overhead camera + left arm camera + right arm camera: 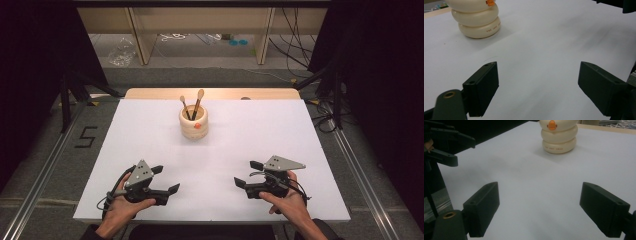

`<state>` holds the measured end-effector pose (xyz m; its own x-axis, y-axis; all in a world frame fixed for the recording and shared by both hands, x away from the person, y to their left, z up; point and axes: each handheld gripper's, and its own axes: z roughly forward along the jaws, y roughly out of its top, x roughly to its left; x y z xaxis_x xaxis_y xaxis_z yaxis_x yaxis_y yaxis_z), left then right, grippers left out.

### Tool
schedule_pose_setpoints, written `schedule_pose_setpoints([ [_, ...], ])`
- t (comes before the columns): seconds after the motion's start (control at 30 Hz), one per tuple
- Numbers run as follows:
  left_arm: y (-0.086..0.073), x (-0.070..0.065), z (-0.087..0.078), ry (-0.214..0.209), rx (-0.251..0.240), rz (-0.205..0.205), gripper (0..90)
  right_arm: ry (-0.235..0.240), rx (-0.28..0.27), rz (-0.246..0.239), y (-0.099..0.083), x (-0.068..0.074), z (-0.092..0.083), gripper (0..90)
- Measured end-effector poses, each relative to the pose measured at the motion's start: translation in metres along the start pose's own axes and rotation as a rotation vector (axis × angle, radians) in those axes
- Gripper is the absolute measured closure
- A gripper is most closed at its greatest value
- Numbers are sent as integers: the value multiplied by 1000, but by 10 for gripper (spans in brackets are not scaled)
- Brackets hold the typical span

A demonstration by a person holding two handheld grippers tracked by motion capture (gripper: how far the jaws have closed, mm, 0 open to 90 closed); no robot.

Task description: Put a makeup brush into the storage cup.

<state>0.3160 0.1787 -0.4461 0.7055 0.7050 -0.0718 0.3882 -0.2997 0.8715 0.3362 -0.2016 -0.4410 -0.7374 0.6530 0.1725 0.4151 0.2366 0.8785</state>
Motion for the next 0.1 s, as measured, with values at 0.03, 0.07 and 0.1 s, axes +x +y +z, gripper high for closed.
schedule_pose_setpoints([
  [0.03,0,0,0,1,1,1,167,-2,1,8,0,-1,0,169],
  [0.07,0,0,1,1,-1,-1,167,-8,-1,9,0,-1,1,170],
  [0.1,0,1,1,-3,-4,-5,166,-6,-3,7,0,-2,1,169],
])
